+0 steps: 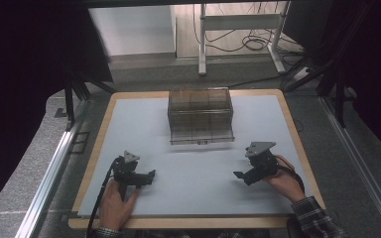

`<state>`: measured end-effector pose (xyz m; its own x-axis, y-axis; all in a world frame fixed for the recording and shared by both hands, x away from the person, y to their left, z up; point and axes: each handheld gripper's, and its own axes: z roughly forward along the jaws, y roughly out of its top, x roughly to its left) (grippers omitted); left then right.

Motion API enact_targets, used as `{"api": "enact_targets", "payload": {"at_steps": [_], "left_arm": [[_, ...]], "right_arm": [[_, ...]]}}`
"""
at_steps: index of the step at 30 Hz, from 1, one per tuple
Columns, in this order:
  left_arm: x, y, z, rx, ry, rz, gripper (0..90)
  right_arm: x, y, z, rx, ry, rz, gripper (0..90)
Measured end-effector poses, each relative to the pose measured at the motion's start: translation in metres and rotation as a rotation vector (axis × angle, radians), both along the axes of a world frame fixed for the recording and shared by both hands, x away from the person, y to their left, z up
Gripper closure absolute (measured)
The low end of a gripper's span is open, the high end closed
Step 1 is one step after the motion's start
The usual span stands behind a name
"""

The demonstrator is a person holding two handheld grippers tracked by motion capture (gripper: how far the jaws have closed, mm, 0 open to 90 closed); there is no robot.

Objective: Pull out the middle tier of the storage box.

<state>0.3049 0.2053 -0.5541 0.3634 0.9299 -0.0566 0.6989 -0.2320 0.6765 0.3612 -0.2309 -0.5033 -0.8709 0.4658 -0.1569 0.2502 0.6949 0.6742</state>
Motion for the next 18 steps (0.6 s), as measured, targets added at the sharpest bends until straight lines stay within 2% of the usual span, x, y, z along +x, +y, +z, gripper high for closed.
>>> {"api": "enact_targets", "payload": {"at_steps": [9,10,12,15,16,18], "left_arm": [[0.0,0.0,0.0,0.001,0.002,0.0,0.0],[0.0,0.0,0.0,0.001,0.001,0.0,0.0],[0.0,0.0,0.0,0.0,0.0,0.0,0.0],[0.0,0.0,0.0,0.001,0.001,0.0,0.0],[0.0,0.0,0.0,0.002,0.0,0.0,0.0],[0.0,0.0,0.0,0.0,0.001,0.001,0.0]], "right_arm": [[-0.005,-0.008,-0.014,0.024,0.06,0.006,0.0],[-0.004,-0.009,-0.017,0.021,0.076,0.009,0.0],[-0.004,-0.009,-0.018,0.019,0.079,0.011,0.0],[-0.003,-0.009,-0.025,-0.009,0.098,0.011,0.0],[-0.001,-0.011,-0.027,0.016,0.126,0.008,0.0],[-0.001,-0.012,-0.028,0.027,0.121,0.016,0.0]]}}
